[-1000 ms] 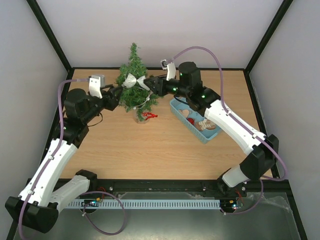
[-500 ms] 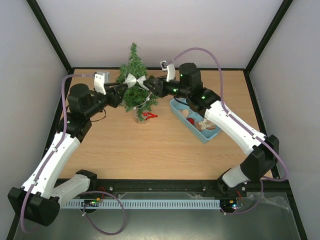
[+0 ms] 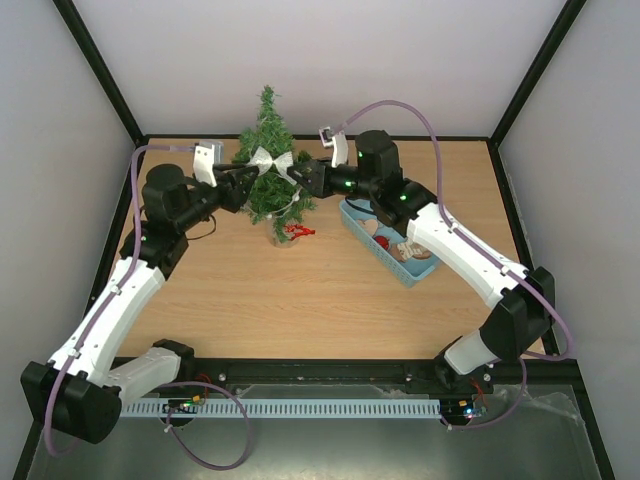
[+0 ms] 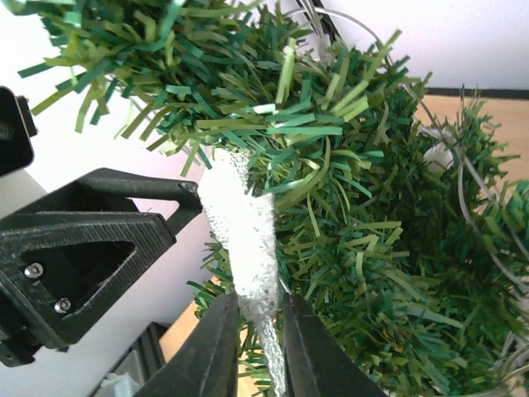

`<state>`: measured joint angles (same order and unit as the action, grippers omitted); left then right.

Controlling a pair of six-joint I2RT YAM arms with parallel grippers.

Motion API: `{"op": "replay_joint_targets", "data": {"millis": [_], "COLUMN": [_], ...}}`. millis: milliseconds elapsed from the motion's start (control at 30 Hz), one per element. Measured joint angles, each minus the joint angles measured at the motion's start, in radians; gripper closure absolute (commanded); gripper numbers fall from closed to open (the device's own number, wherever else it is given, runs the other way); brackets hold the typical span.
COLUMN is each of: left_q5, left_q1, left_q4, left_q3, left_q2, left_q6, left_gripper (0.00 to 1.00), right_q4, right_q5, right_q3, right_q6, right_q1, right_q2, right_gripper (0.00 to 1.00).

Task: Decorate the small christmas tree
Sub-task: Place the decoration item on the Christmas tree.

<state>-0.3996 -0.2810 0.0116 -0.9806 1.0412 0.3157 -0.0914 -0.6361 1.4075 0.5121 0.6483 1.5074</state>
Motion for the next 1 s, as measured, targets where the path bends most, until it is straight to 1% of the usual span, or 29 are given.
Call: {"op": "replay_joint_targets", "data": {"millis": [67, 200, 333, 400, 600, 667, 767, 833, 867, 933, 1000], "left_q5": [0.0, 0.001, 0.002, 0.003, 0.004, 0.008, 0.016, 0.027, 0.033, 0.046, 0.06], "left_q1": [0.0, 0.0, 0.0, 0.0, 0.0, 0.0, 0.0, 0.0, 0.0, 0.0, 0.0], "left_q4": [0.0, 0.005, 0.006, 0.003, -0.007, -0.022, -0.054, -0.078, -0.089, -0.102, -0.116], "left_q3": [0.0, 0.0, 0.01, 0.014, 0.014, 0.014, 0.01, 0.003, -0.002, -0.005, -0.009], "left_q2": [0.0, 0.0, 0.001, 0.002, 0.003, 0.002, -0.002, -0.006, -0.009, -0.021, -0.032], "left_q6": [-0.002, -0.003, -0.007, -0.009, -0.017, -0.02, -0.024, -0.03, -0.034, -0.038, -0.044], "left_gripper": [0.62, 0.62, 0.62, 0.62, 0.62, 0.62, 0.57, 0.54, 0.5, 0.38, 0.3], "right_q4": [0.021, 0.054, 0.06, 0.06, 0.063, 0.05, 0.012, -0.009, -0.023, -0.045, -0.066], "right_q5": [-0.006, -0.011, -0.003, 0.001, 0.031, 0.048, 0.081, 0.104, 0.122, 0.156, 0.211], "right_q3": [-0.013, -0.057, -0.104, -0.108, -0.108, -0.108, -0.108, -0.11, -0.113, -0.119, -0.13], "right_q6": [0.025, 0.069, 0.096, 0.101, 0.089, 0.071, 0.04, 0.018, 0.005, -0.023, -0.063], "right_q1": [0.0, 0.0, 0.0, 0.0, 0.0, 0.0, 0.0, 0.0, 0.0, 0.0, 0.0], "right_q2": [0.0, 0.0, 0.0, 0.0, -0.016, -0.032, -0.063, -0.087, -0.104, -0.137, -0.177], "right_gripper": [0.92, 0.91, 0.85, 0.81, 0.73, 0.67, 0.6, 0.57, 0.56, 0.53, 0.5]}}
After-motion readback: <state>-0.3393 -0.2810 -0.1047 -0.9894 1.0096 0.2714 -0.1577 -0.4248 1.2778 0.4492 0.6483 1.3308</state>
